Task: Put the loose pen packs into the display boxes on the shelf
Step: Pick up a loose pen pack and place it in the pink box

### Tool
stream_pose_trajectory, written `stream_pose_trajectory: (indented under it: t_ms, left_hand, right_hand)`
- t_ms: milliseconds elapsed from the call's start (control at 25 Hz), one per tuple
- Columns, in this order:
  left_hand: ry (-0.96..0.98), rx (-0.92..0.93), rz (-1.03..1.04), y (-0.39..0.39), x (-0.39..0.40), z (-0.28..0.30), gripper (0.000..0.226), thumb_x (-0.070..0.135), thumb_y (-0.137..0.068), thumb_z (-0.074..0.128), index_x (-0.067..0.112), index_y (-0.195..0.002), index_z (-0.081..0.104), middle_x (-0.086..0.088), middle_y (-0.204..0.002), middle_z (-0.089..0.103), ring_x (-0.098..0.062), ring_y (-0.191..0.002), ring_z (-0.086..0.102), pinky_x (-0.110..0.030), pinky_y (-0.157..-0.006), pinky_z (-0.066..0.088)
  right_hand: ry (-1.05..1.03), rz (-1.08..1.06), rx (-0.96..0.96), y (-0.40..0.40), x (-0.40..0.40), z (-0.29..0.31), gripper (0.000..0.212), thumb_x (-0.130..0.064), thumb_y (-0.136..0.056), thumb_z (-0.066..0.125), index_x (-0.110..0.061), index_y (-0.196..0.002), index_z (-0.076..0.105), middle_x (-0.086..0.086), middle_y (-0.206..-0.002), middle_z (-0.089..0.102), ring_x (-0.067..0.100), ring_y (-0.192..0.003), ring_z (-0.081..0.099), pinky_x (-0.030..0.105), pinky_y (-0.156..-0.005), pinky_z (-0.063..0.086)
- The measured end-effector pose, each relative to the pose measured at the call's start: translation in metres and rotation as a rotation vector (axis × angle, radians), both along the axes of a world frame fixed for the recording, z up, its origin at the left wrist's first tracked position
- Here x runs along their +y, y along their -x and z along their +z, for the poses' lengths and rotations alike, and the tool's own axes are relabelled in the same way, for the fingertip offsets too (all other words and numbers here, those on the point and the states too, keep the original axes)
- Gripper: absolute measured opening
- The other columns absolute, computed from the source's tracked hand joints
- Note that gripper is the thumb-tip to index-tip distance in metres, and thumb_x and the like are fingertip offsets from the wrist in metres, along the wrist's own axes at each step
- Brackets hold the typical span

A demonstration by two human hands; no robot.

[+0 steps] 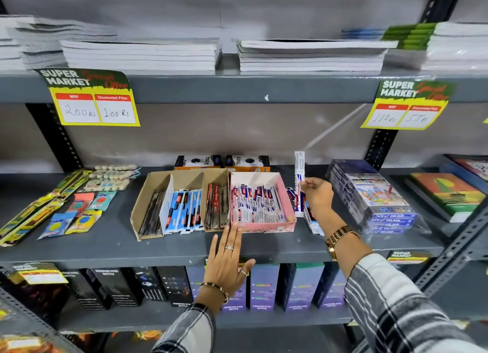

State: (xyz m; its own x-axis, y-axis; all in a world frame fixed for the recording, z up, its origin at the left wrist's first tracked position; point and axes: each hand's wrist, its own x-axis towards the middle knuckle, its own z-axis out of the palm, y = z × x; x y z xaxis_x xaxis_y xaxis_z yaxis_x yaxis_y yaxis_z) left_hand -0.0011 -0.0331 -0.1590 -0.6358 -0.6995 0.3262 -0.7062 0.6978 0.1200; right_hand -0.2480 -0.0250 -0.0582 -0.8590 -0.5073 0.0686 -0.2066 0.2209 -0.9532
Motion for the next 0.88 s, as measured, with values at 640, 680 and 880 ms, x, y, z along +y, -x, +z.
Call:
stream_pose_trajectory:
  t_ms: [640, 680, 880]
  left_hand:
    - [-0.157, -0.123, 0.046, -0.014, -0.004, 0.0, 0.093, 0.072, -0.077, -0.014, 0.007, -0.142, -0.004, -0.015, -0.155, 0.008, -0.032, -0.142, 0.008, -0.05, -0.114, 0.006]
    - [-0.166, -0.132, 0.054, -0.014, -0.002, 0.003, 0.092, 0.068, -0.083, -0.008, 0.003, -0.143, 0.012, -0.018, -0.152, 0.023, -0.034, -0.139, 0.022, -0.053, -0.111, 0.019]
    - [-0.109, -0.065, 0.055, -0.02, -0.003, -0.003, 0.081, 0.059, -0.092, -0.005, -0.004, -0.143, 0.001, -0.017, -0.14, 0.046, -0.034, -0.127, 0.044, -0.039, -0.111, 0.004]
  right_hand:
    - [-0.022, 0.155, -0.028, -0.038, -0.027, -0.002, 0.023, 0.009, -0.088, 0.052, 0.008, -0.106, 0.066, 0.024, -0.112, 0.068, 0.025, -0.092, 0.06, 0.029, -0.089, 0.048]
    - [-0.039, 0.158, -0.025, -0.039, -0.032, -0.007, 0.022, 0.007, -0.088, 0.054, 0.008, -0.107, 0.065, 0.025, -0.114, 0.067, 0.028, -0.098, 0.062, 0.032, -0.095, 0.048]
    - [-0.254, 0.175, -0.057, -0.043, -0.058, -0.037, 0.013, -0.003, -0.085, 0.062, 0.003, -0.095, 0.068, 0.018, -0.101, 0.069, 0.031, -0.101, 0.064, 0.034, -0.09, 0.056]
